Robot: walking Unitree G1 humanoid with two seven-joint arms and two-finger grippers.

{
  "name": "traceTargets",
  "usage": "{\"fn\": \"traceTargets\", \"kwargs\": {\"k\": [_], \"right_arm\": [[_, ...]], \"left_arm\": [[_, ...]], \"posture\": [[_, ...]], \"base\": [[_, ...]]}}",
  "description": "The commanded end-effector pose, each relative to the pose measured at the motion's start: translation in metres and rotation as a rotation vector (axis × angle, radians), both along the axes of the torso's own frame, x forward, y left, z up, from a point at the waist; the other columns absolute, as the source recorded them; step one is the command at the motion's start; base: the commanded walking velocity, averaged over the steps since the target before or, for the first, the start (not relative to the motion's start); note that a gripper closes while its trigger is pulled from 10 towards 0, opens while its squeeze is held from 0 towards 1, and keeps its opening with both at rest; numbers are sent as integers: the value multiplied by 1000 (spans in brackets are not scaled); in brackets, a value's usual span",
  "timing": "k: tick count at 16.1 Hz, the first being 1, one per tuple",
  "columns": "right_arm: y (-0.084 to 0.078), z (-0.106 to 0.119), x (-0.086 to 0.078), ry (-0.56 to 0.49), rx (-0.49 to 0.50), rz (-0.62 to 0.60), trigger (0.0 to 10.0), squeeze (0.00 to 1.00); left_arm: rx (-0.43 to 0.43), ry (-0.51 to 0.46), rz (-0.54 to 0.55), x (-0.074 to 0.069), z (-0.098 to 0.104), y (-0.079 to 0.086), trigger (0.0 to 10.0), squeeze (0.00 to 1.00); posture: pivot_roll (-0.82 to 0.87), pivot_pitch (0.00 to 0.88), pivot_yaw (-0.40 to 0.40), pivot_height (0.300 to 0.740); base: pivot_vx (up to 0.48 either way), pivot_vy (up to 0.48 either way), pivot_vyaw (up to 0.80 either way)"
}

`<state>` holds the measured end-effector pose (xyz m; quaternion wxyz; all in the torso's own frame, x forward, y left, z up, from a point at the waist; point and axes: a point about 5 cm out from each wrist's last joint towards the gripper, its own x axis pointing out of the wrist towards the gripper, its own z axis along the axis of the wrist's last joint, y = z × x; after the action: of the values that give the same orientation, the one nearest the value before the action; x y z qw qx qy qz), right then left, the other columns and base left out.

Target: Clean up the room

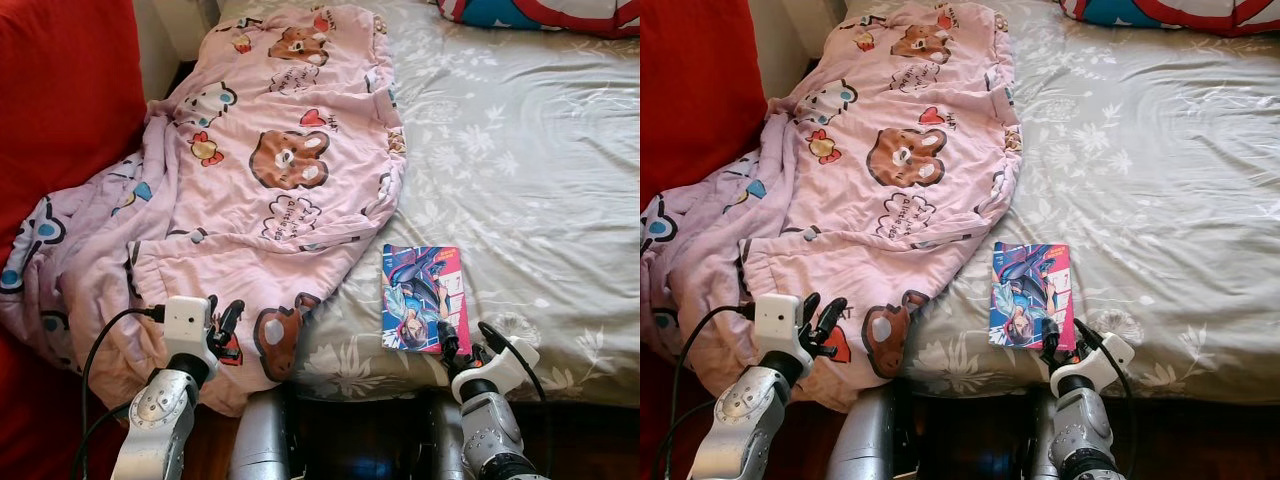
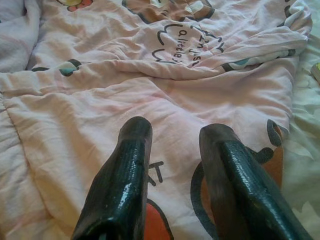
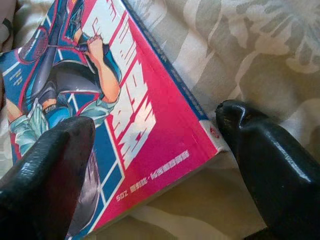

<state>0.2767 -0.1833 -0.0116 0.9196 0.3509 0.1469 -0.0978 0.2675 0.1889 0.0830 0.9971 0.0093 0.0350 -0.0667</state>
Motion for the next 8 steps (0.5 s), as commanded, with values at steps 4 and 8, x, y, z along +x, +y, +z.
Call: {"fn": "traceTargets", "kwargs": {"k": [4,8], "right_arm": [[40,-18,-16,42,218,158,10000,0],[47,-16,-14,25,253,197,10000,0]], "left_arm": [[26,26,21,-8,-5,9,10000,0],[33,33,25,-10,-5,11,10000,0]], "posture": [[138,228,125,598],[145,233,126,598]], "base": [[0,0,0],[0,0,0]]}}
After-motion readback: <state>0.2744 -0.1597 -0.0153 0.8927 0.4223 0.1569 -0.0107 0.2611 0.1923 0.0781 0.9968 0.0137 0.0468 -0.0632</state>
